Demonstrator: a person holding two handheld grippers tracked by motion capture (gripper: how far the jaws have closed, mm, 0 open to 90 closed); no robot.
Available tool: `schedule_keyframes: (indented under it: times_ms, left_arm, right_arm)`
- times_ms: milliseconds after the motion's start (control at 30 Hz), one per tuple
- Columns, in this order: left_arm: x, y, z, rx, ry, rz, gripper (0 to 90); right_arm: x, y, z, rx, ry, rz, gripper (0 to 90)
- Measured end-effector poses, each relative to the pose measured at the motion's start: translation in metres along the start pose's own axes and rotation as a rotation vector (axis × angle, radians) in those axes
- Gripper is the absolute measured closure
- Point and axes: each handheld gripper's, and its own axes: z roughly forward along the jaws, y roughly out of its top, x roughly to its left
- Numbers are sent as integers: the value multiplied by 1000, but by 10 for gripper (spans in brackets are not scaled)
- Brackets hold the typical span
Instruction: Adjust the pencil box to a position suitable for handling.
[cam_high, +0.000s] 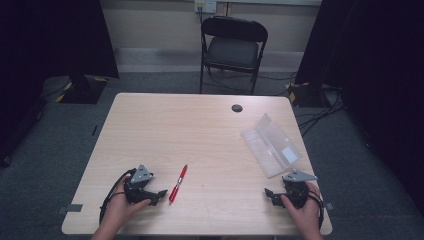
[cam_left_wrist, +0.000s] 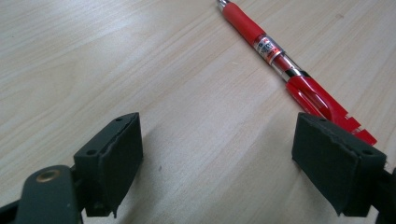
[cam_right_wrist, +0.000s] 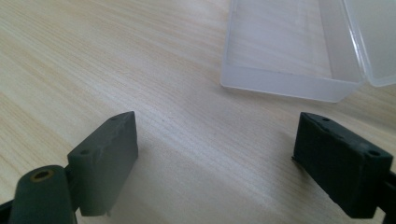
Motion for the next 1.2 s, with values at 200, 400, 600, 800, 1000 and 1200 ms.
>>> schedule_keyframes:
  times_ms: [200, 400, 600, 800, 1000, 1200]
  left_arm:
    - [0, 0, 0, 0, 0, 0, 161]
    - [0, 0, 0, 0, -1, 0, 160]
    - [0, 0, 0, 0, 0, 0, 160]
    - [0, 0, 1, -3, 3, -4, 158]
    - [0, 1, 1, -1, 3, -4, 157]
    - [0, 1, 1, -1, 3, -2, 157]
  right_arm:
    - [0, 0, 0, 0, 0, 0, 132]
    - [0, 0, 0, -1, 5, -2, 133]
    - [-2, 1, -1, 4, 15, -10, 144]
    - [-2, 7, -6, -13, 26, -4, 154]
    - [0, 16, -8, -52, 23, 17, 172]
    - [2, 23, -6, -64, 20, 10, 179]
